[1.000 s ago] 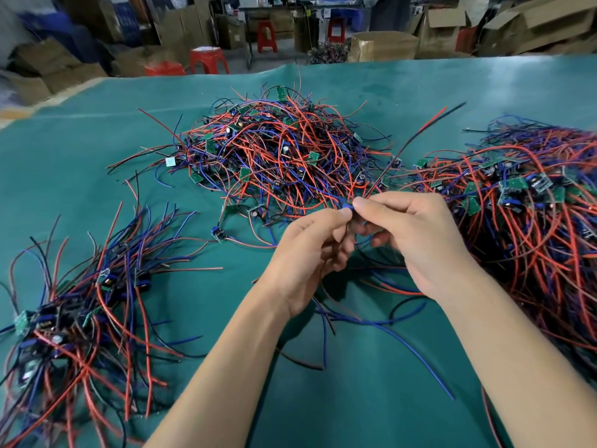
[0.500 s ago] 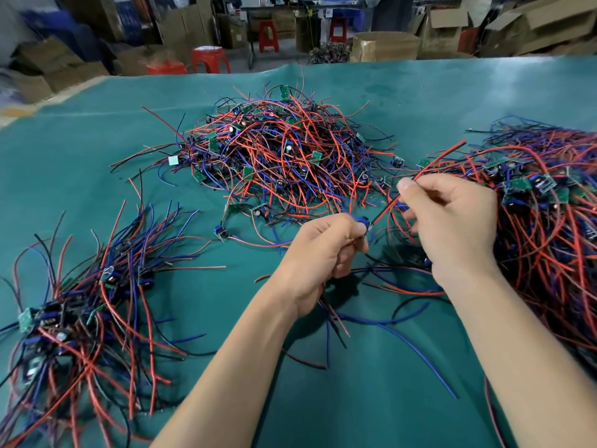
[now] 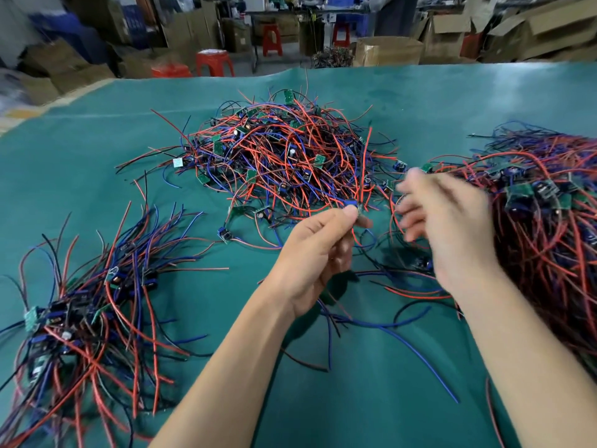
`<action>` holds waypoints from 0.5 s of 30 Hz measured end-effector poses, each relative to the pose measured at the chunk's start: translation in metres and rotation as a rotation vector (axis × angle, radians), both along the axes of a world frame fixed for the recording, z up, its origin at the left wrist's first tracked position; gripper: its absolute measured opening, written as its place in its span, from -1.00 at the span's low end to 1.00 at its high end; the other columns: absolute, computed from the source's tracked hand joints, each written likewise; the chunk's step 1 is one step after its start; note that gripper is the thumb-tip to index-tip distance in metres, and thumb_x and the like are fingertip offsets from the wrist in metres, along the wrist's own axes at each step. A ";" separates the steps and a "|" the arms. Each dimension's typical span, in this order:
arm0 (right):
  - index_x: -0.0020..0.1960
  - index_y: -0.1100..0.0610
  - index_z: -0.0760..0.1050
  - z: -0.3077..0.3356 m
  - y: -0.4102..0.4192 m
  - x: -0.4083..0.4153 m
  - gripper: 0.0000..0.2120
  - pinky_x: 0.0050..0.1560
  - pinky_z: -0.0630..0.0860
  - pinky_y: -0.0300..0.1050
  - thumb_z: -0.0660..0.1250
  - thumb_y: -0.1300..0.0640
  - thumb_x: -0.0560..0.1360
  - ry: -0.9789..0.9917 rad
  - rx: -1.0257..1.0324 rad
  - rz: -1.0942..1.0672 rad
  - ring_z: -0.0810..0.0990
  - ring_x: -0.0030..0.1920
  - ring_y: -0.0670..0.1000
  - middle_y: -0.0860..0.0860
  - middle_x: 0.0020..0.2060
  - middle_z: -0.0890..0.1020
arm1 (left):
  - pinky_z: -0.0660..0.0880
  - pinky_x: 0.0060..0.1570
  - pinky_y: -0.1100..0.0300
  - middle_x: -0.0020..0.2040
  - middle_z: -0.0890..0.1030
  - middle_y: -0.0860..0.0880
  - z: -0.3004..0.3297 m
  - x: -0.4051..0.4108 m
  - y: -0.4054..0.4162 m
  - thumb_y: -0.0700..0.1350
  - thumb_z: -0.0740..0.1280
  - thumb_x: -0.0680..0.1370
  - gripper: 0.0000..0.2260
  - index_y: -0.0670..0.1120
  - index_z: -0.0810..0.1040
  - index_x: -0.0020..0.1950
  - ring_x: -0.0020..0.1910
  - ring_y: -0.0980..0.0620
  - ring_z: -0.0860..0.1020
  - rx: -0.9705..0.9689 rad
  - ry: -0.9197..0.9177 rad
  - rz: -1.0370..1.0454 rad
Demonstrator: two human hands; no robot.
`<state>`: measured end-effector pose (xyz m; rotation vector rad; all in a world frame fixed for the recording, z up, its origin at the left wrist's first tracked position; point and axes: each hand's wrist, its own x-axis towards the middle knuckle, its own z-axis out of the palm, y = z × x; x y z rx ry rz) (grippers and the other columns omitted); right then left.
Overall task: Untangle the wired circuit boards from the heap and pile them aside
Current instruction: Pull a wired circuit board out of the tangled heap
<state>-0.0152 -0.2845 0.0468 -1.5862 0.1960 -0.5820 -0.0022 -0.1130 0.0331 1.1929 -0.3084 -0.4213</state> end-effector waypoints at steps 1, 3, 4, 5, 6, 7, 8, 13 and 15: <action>-0.17 0.11 0.66 -0.003 0.009 -0.001 -0.73 -0.51 0.41 -0.21 0.41 -0.09 0.49 0.060 -0.074 0.133 0.56 -0.42 -0.07 -0.01 -0.40 0.64 | 0.11 -0.38 0.23 -0.41 0.30 0.03 -0.001 -0.001 0.000 -0.06 0.25 0.63 -0.78 -0.12 0.62 -0.09 -0.45 0.12 0.21 0.027 -0.020 -0.021; -0.18 0.10 0.70 -0.007 0.019 -0.004 -0.76 -0.44 0.44 -0.19 0.46 -0.08 0.46 0.101 -0.162 0.295 0.58 -0.33 -0.09 0.02 -0.36 0.63 | 0.22 -0.37 0.28 -0.40 0.37 0.02 -0.003 -0.002 0.000 -0.09 0.24 0.64 -0.75 -0.06 0.63 -0.18 -0.44 0.13 0.28 0.063 -0.050 -0.059; -0.17 0.10 0.71 -0.007 0.019 -0.005 -0.79 -0.41 0.43 -0.19 0.48 -0.05 0.45 0.093 -0.162 0.320 0.58 -0.31 -0.09 0.05 -0.35 0.63 | 0.27 -0.36 0.29 -0.38 0.40 0.02 -0.003 -0.003 0.001 -0.12 0.25 0.64 -0.76 -0.06 0.61 -0.19 -0.42 0.13 0.31 0.060 -0.051 -0.074; -0.16 0.10 0.72 -0.006 0.016 -0.005 -0.81 -0.39 0.43 -0.20 0.50 -0.03 0.44 0.076 -0.139 0.327 0.58 -0.29 -0.07 0.07 -0.33 0.65 | 0.31 -0.33 0.30 -0.36 0.43 0.01 -0.002 -0.003 0.003 -0.15 0.25 0.63 -0.78 -0.07 0.59 -0.18 -0.40 0.13 0.35 0.048 -0.047 -0.089; -0.14 0.09 0.73 -0.005 0.013 -0.006 -0.83 -0.37 0.42 -0.21 0.51 -0.02 0.44 0.062 -0.117 0.329 0.58 -0.28 -0.06 0.08 -0.32 0.66 | 0.34 -0.31 0.30 -0.34 0.47 0.00 -0.002 -0.003 0.004 -0.19 0.26 0.62 -0.81 -0.09 0.57 -0.17 -0.38 0.13 0.39 0.039 -0.048 -0.104; -0.14 0.08 0.73 -0.004 0.011 -0.006 -0.86 -0.36 0.43 -0.21 0.52 0.01 0.44 0.052 -0.113 0.331 0.58 -0.27 -0.05 0.06 -0.31 0.68 | 0.37 -0.28 0.29 -0.32 0.50 -0.02 -0.002 -0.003 0.004 -0.21 0.26 0.62 -0.82 -0.10 0.56 -0.16 -0.37 0.11 0.42 0.039 -0.053 -0.119; -0.13 0.07 0.74 -0.004 0.010 -0.006 -0.90 -0.34 0.43 -0.20 0.52 0.04 0.47 0.045 -0.133 0.334 0.58 -0.27 -0.04 0.03 -0.31 0.69 | 0.38 -0.27 0.27 -0.30 0.54 -0.03 -0.002 -0.003 0.004 -0.22 0.26 0.62 -0.82 -0.12 0.54 -0.16 -0.37 0.10 0.45 0.045 -0.055 -0.130; -0.15 0.02 0.69 -0.004 0.015 -0.005 -0.86 -0.30 0.46 -0.34 0.48 0.23 0.54 -0.033 -0.234 0.263 0.57 -0.35 -0.18 -0.10 -0.37 0.68 | 0.35 -0.34 0.26 -0.38 0.59 -0.02 -0.005 0.001 0.005 -0.18 0.28 0.62 -0.80 -0.06 0.64 -0.16 -0.48 0.12 0.48 0.091 0.031 -0.098; -0.15 -0.01 0.68 0.000 0.013 -0.004 -0.89 -0.29 0.46 -0.31 0.48 0.14 0.54 -0.078 -0.249 0.161 0.53 -0.37 -0.21 -0.15 -0.38 0.66 | 0.34 -0.40 0.30 -0.41 0.57 -0.03 -0.005 0.001 0.005 -0.18 0.29 0.62 -0.82 -0.10 0.66 -0.09 -0.51 0.11 0.45 0.084 0.000 -0.113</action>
